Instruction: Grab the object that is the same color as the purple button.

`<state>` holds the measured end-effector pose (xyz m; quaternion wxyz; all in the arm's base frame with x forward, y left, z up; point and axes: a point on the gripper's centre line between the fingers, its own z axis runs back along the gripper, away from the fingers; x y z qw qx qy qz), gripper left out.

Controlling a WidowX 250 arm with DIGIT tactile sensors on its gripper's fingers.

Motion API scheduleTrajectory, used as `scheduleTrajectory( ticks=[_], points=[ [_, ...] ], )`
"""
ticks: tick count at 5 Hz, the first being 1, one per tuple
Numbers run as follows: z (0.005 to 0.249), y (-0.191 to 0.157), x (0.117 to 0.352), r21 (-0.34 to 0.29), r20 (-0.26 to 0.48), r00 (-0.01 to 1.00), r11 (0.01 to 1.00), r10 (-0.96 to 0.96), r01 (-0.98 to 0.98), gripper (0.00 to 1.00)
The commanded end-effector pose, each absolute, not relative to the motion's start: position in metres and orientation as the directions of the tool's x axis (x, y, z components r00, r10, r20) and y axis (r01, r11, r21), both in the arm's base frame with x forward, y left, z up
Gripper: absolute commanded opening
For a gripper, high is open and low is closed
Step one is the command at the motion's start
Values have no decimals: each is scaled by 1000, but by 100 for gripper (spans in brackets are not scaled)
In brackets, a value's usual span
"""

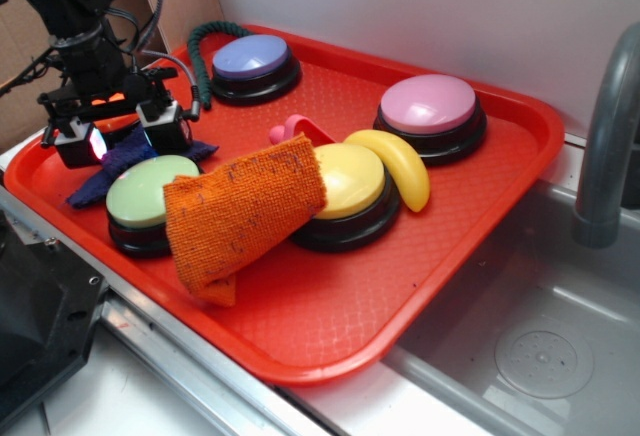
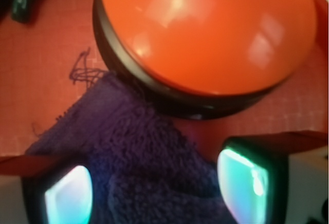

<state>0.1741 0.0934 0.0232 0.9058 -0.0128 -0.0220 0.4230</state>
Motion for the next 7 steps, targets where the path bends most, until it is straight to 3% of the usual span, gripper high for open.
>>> scheduleTrajectory(
  ticks=[1,2,3,6,7],
  points=[
    [17,99,170,-76,33,665,666,746,-743,100],
    [17,96,171,-70,49,670,672,740,-737,32],
    [17,93,171,-78,61,661,664,747,-743,0],
    [16,84,177,-96,97,649,657,754,-748,0],
    [26,80,183,-74,146,661,675,736,-734,0]
  ],
)
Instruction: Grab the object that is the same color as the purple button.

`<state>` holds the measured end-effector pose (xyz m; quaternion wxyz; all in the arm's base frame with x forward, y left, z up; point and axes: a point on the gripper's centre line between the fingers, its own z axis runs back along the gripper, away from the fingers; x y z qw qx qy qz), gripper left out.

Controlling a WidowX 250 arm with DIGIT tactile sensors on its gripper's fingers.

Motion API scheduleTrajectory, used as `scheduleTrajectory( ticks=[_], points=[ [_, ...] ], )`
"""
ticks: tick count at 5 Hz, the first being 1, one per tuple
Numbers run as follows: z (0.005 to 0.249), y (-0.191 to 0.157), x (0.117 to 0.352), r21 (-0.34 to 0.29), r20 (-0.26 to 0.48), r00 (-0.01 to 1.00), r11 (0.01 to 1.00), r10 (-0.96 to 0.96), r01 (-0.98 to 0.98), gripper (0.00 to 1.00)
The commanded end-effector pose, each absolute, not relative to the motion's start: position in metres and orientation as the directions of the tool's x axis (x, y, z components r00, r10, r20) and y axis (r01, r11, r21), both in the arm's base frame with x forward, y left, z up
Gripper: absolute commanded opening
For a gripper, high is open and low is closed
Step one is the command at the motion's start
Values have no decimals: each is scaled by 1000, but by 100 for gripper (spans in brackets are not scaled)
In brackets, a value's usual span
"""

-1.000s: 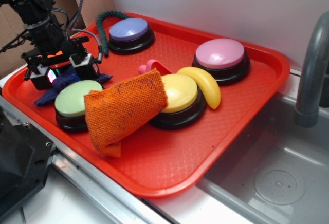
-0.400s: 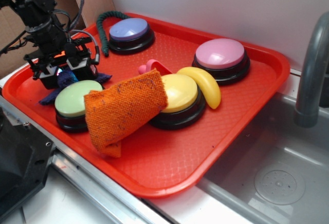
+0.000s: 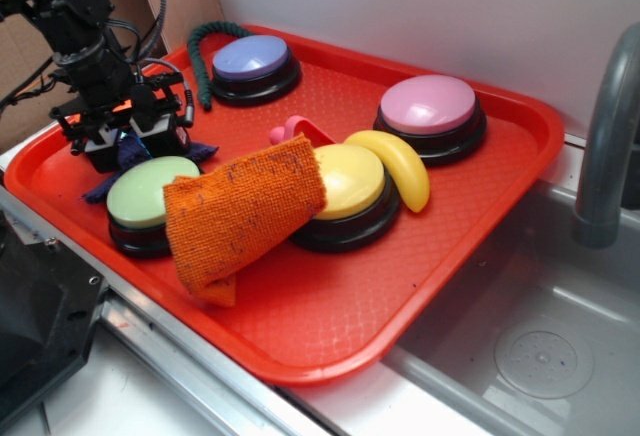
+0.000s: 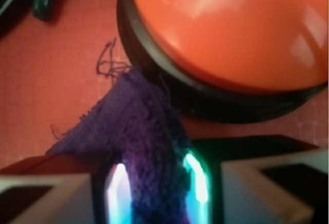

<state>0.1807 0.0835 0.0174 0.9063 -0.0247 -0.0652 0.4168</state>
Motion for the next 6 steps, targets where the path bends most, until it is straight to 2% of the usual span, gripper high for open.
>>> scheduleTrajectory(
  ticks=[1,3,4,5,6],
  points=[
    [49,72,194,-77,177,686,705,706,-705,0],
    [108,46,218,13,211,838,856,503,-517,0],
    [137,32,227,-7,181,935,951,306,-310,0],
    [157,16,233,24,192,964,981,183,-191,0],
    [175,1,234,28,219,969,992,116,-126,0]
  ],
)
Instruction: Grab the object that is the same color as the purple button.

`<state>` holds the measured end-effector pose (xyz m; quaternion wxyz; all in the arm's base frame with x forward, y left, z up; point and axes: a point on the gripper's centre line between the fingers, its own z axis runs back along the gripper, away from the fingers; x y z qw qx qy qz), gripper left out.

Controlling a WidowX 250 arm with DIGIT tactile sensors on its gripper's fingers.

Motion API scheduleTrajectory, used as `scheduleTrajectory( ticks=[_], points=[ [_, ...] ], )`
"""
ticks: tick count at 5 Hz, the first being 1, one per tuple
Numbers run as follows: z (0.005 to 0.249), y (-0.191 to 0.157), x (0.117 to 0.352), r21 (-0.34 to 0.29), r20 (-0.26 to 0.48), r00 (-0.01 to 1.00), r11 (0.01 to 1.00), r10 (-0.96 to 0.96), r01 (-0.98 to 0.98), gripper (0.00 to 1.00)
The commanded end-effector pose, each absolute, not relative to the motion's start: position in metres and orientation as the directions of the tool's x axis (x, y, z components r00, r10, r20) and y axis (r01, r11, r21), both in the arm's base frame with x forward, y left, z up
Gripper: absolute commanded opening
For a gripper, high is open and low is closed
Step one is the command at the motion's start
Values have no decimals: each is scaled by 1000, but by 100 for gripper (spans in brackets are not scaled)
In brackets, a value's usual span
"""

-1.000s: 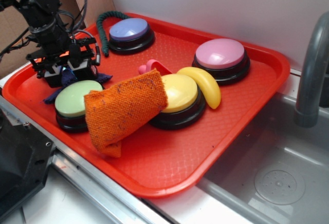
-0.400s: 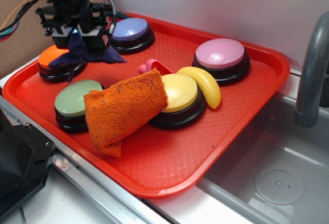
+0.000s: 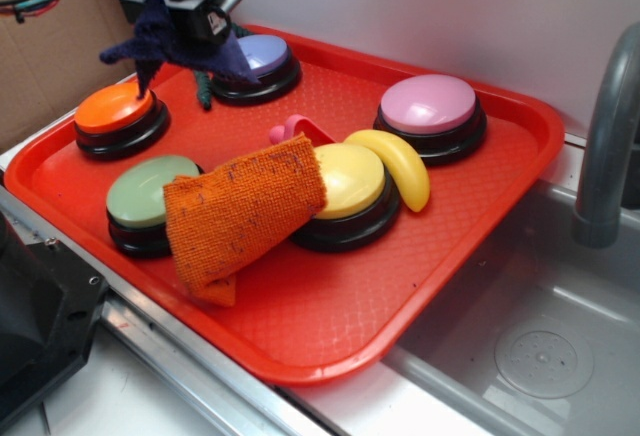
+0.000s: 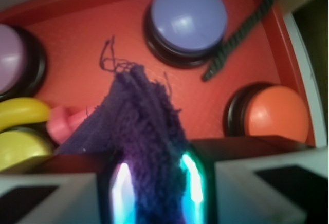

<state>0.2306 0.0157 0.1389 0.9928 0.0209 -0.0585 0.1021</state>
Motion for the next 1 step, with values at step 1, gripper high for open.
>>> scheduleTrajectory(
  ticks=[1],
  points=[
    [176,-8,232,55,238,971,998,28,-42,0]
  ],
)
